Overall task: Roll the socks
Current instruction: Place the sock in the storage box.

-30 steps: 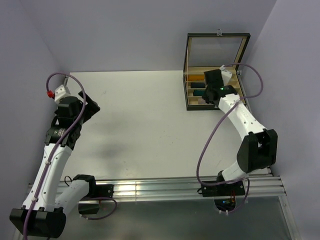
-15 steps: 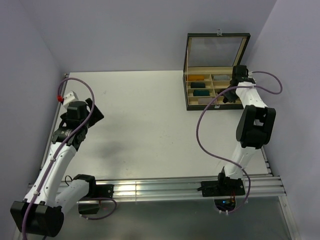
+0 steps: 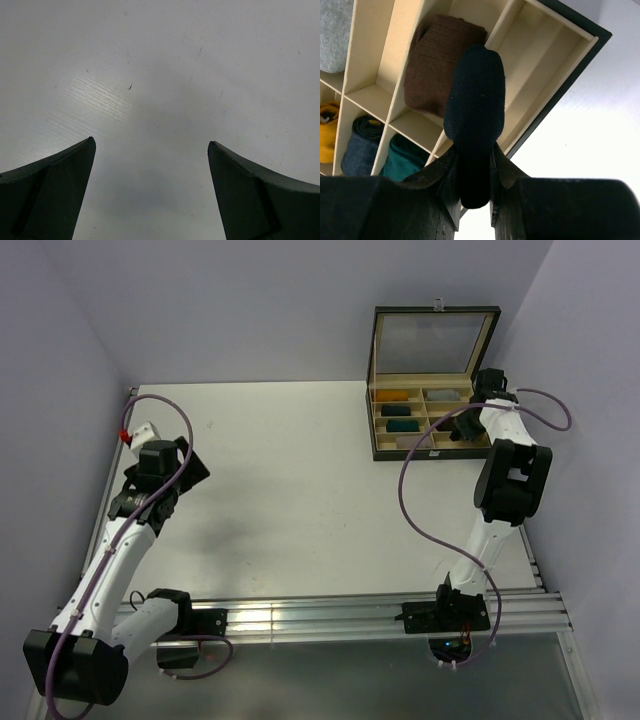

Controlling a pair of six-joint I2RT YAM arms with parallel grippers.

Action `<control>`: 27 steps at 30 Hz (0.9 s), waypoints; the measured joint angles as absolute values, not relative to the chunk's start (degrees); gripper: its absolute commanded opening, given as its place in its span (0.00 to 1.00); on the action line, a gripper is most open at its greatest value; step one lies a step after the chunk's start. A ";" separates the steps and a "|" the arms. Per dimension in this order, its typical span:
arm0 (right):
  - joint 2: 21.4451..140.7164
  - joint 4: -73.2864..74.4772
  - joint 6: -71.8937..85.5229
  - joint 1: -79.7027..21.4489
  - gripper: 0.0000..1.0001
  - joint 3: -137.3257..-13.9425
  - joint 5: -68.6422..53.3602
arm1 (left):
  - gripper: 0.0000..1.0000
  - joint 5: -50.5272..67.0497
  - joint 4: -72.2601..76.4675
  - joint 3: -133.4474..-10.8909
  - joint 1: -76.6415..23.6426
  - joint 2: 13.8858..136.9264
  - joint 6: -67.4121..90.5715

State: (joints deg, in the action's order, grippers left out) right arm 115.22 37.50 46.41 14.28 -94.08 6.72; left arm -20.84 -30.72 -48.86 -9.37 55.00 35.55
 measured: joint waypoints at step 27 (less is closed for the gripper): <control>115.72 36.53 49.78 15.42 0.00 -91.48 14.15 | 0.99 -20.38 -30.68 -48.86 -9.39 56.16 35.29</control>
State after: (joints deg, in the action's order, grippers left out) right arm 115.72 36.53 49.78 15.42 -91.48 14.15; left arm -20.38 -30.68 -48.86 -9.39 56.16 35.29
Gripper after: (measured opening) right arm 0.273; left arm 0.994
